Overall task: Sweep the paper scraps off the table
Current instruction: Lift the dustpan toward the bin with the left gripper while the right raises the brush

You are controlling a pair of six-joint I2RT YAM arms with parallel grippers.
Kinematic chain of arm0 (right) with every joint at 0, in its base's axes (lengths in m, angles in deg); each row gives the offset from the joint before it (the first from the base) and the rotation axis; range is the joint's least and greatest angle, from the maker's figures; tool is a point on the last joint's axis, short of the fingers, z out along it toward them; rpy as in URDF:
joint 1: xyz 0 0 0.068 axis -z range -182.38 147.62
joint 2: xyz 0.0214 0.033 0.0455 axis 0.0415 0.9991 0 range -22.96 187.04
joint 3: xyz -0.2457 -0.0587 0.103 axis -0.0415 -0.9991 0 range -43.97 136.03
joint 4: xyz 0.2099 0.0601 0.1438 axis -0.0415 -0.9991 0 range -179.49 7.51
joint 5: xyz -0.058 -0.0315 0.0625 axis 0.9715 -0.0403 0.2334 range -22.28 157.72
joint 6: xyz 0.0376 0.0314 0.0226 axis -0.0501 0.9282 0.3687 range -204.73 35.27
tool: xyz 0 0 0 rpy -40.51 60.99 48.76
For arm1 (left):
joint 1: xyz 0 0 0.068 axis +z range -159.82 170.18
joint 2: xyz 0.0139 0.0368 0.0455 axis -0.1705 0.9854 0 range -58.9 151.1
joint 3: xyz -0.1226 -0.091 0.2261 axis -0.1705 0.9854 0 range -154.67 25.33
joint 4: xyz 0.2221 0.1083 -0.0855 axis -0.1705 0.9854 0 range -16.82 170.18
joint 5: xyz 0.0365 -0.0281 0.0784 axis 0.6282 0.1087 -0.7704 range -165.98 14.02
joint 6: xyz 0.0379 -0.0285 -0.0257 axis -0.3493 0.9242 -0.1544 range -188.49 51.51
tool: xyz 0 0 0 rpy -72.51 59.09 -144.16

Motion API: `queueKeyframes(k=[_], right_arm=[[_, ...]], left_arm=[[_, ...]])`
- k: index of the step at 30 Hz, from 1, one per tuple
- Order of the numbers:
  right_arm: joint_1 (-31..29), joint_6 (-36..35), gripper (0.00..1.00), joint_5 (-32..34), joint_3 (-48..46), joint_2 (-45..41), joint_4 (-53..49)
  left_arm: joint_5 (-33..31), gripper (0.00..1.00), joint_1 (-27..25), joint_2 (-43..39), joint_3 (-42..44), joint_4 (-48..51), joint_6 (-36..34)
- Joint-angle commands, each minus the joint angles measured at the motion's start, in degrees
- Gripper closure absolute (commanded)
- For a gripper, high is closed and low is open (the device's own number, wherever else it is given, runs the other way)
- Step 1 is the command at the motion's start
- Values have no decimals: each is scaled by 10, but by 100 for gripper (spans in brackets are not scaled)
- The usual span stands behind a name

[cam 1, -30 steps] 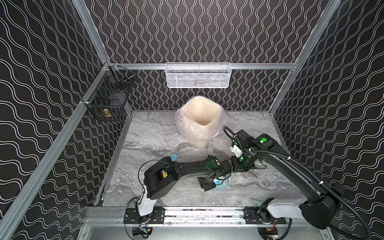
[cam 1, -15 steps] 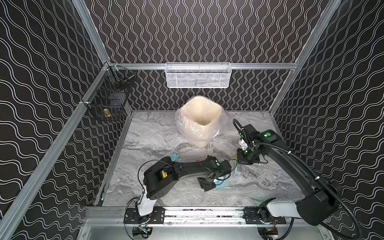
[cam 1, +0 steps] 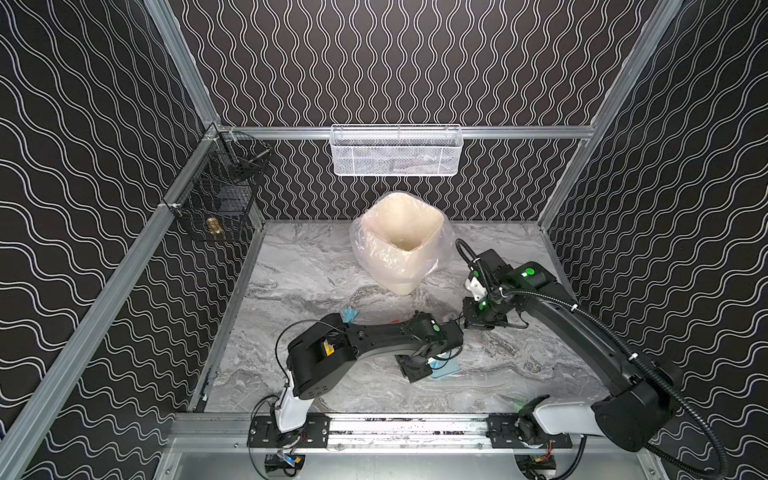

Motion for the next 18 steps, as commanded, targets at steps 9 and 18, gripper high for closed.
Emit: queueKeyframes(k=[9, 18], right_arm=[[116, -51, 100, 6, 61, -24, -31], [163, -56, 100, -71, 56, -21, 21]], left_arm=[[-37, 100, -1, -96, 37, -10, 66], [-96, 100, 0, -211, 38, 51, 136]])
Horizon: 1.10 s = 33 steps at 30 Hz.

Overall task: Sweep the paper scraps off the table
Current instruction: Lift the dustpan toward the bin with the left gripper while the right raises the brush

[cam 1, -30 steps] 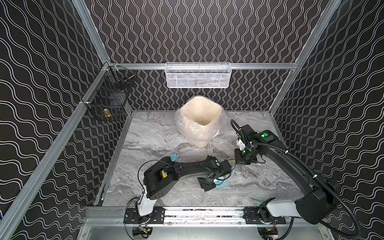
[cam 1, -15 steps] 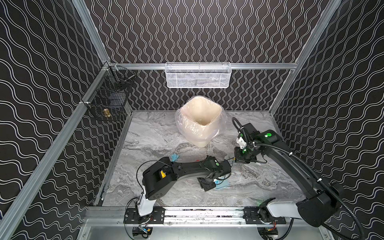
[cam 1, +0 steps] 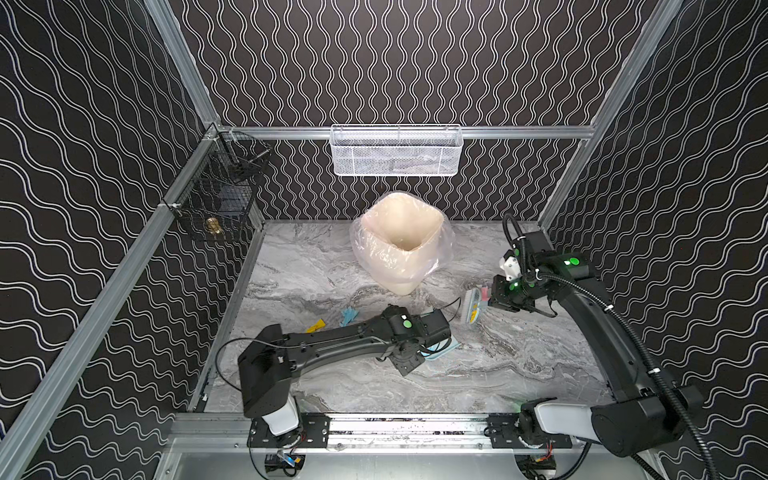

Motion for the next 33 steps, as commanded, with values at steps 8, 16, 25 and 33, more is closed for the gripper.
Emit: queueKeyframes(k=[8, 16, 25, 33], right_arm=[[34, -7, 100, -71, -22, -8, 51], [52, -24, 100, -82, -12, -11, 49], [70, -36, 100, -95, -4, -20, 37], [76, -36, 100, -103, -17, -36, 34]], left_arm=[[-70, 100, 9, -108, -30, 126, 119], [-85, 100, 79, -163, -99, 212, 144], [-46, 100, 249, -172, -190, 258, 48], [-6, 100, 396, -105, -298, 275, -55]])
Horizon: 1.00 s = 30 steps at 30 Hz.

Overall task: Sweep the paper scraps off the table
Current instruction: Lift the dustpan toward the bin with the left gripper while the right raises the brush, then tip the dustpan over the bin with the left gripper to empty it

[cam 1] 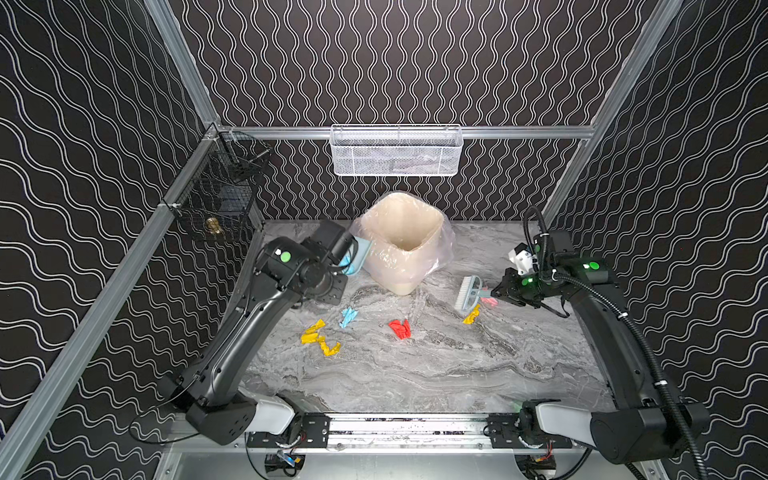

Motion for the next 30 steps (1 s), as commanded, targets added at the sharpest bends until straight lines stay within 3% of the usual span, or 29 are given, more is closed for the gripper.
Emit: queueKeyframes(k=[1, 4, 15, 30], right_arm=[[2, -6, 100, -12, -7, -9, -6], [2, -4, 100, -21, -25, -19, -7], [2, 24, 100, -44, -115, -78, -18], [2, -17, 100, -43, -112, -67, -50]], left_arm=[[22, 100, 45, 27, -45, 16, -67], [13, 100, 71, 62, -86, 19, -91], [-88, 100, 70, 166, -195, 37, -120], [-275, 100, -29, 299, -312, 58, -150]])
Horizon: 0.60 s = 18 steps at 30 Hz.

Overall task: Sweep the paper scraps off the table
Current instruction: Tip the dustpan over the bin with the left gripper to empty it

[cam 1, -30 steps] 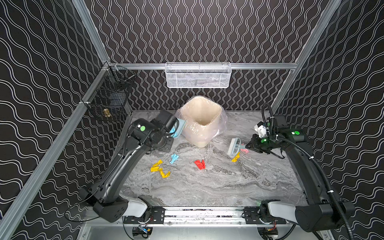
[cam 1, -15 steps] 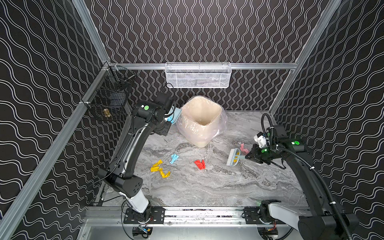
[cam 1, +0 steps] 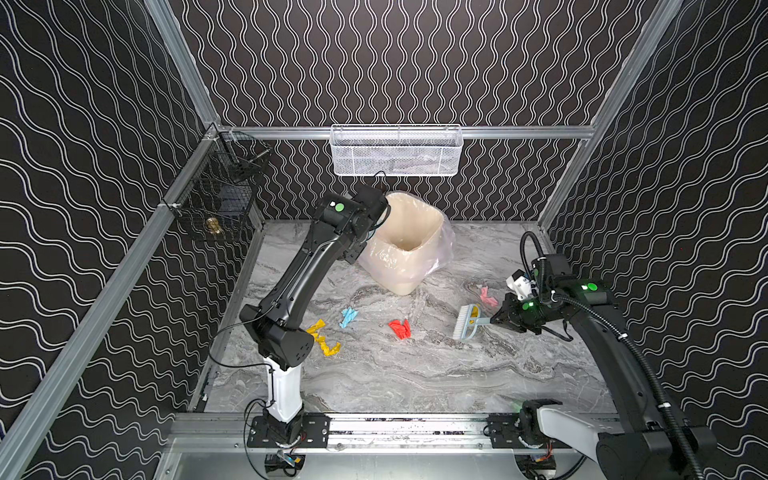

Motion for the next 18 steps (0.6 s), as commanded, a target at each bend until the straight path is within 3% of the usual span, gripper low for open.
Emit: queueKeyframes(k=[1, 13, 18], right_arm=[[-1, -19, 100, -6, -1, 2, -15], [0, -33, 100, -11, -20, -3, -25], [0, -32, 100, -12, -24, -4, -20]], left_arm=[[-78, 100, -15, 13, -18, 5, -18], [-267, 100, -86, 60, -16, -1, -54], [-304, 100, -98, 60, -12, -16, -75]])
